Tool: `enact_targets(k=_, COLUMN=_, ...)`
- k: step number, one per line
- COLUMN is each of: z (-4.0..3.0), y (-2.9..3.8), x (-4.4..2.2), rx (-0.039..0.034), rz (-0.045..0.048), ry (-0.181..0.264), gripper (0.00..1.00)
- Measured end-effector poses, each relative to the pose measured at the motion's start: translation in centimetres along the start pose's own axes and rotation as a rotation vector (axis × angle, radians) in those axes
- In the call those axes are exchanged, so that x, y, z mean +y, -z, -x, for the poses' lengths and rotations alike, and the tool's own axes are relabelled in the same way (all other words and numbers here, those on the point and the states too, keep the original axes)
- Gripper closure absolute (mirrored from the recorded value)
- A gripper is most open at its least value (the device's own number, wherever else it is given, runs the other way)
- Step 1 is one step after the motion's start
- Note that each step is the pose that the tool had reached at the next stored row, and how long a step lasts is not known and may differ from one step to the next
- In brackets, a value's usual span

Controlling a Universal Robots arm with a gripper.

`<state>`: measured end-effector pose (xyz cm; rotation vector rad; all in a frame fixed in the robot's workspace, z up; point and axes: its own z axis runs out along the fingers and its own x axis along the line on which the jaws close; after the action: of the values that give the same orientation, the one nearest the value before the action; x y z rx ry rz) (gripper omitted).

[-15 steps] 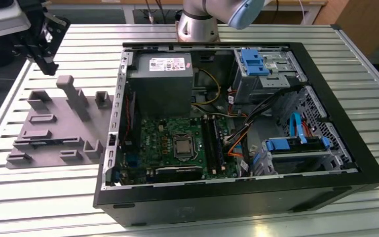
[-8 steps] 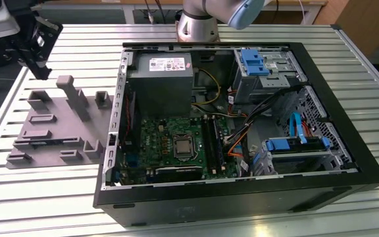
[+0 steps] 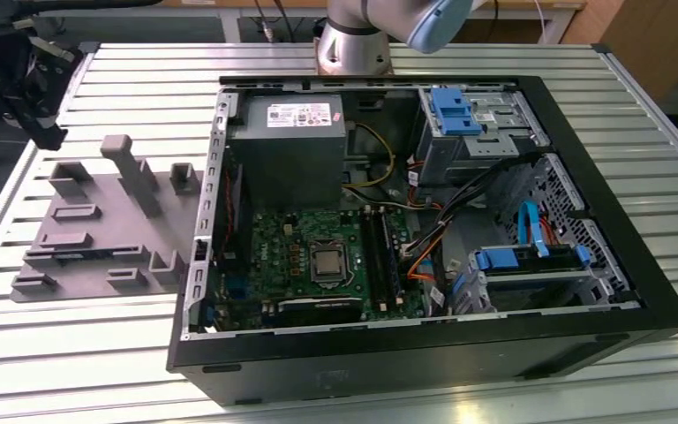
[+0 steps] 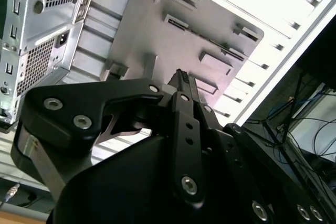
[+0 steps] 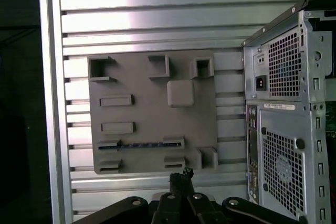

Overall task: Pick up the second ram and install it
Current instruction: 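Reach for the second ram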

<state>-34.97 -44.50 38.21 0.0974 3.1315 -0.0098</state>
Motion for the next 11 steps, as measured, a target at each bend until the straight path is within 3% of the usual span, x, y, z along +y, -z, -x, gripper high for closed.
enact_targets(k=5, z=-0.73, y=-0.17, x=-0.20, rx=-0.0002, rz=0.0002, ry=0.023, gripper=0.87)
enact_targets(k=11, z=-2.56, y=-0.23, x=-0.32, rx=-0.0002, rz=0.0002, ry=0.024, gripper=0.87)
